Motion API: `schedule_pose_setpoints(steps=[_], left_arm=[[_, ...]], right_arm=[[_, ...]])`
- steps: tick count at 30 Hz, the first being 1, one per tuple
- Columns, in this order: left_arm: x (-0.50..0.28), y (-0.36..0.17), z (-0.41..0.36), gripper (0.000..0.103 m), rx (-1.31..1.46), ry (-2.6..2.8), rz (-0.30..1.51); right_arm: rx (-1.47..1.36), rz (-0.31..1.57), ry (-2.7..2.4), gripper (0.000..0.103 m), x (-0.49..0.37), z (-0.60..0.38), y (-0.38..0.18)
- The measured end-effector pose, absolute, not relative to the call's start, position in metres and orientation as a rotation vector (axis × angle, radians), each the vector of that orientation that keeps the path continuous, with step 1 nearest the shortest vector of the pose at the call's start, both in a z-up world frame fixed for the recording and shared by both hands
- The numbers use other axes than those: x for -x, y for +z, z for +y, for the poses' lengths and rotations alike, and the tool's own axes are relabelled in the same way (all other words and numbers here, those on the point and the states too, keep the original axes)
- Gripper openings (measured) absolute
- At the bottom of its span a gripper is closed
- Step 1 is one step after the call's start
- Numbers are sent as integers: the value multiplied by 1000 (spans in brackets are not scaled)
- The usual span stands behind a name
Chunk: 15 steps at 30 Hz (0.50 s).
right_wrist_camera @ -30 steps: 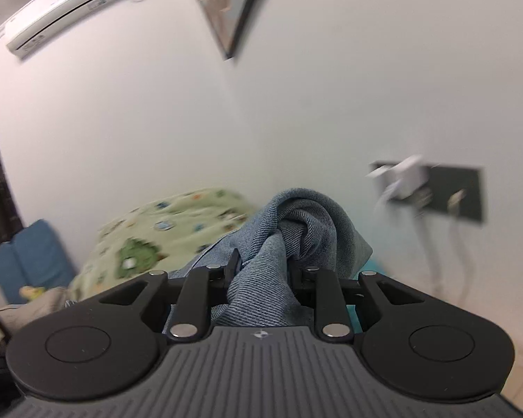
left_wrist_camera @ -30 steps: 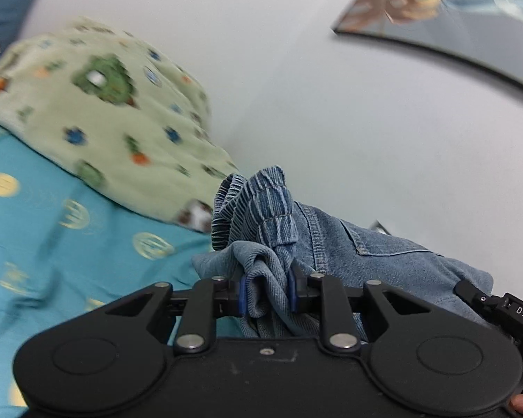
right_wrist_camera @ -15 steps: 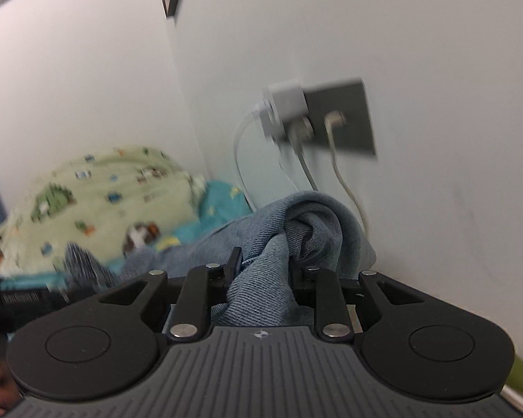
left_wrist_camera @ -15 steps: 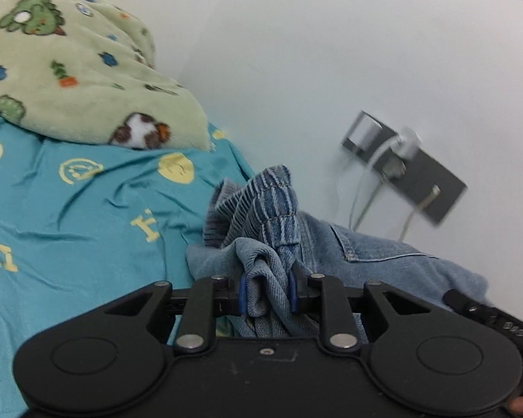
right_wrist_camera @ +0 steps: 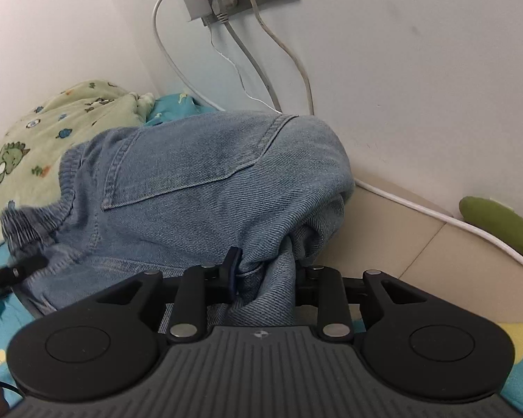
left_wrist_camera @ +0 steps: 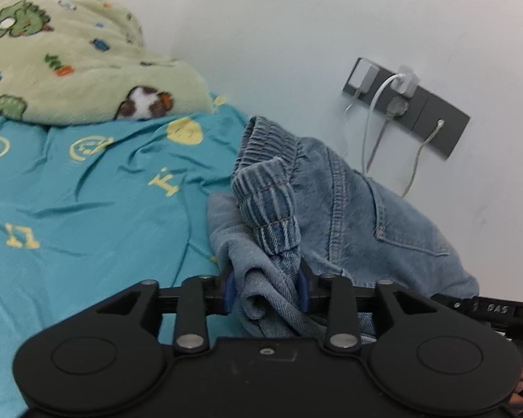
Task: Fold clothes
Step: 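Lift the folded jeans with both tools and carry them toward the wall, then lower the jeans and open both tools to release them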
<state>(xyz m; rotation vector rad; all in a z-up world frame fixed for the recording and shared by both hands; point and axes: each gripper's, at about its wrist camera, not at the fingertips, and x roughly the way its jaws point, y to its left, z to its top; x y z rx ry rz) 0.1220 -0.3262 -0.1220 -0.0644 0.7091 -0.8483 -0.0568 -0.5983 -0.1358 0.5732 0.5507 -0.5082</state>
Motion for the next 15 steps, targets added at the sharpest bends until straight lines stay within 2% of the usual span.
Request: schedule_pose_setpoints(steps=[3, 5, 6, 8, 9, 10, 15], left_arm=[[-117, -109, -319, 44, 34, -834, 704], [-112, -97, -312, 63, 9, -818, 678], [-109, -91, -308, 65, 4, -806, 661], [-103, -75, -300, 71, -11, -785, 626], [-100, -68, -296, 74, -20, -777, 611], [-96, -62, -292, 77, -28, -771, 596], [-77, -29, -269, 83, -43, -731, 531]], right_arm=[[-597, 566, -509, 38, 63, -601, -128], [-597, 575, -522, 42, 67, -601, -123], [-601, 573, -524, 44, 70, -601, -119], [-601, 553, -534, 53, 77, -600, -109], [-600, 542, -539, 64, 81, -599, -104], [-597, 530, -537, 69, 84, -599, -98], [-569, 508, -502, 69, 92, -594, -67]])
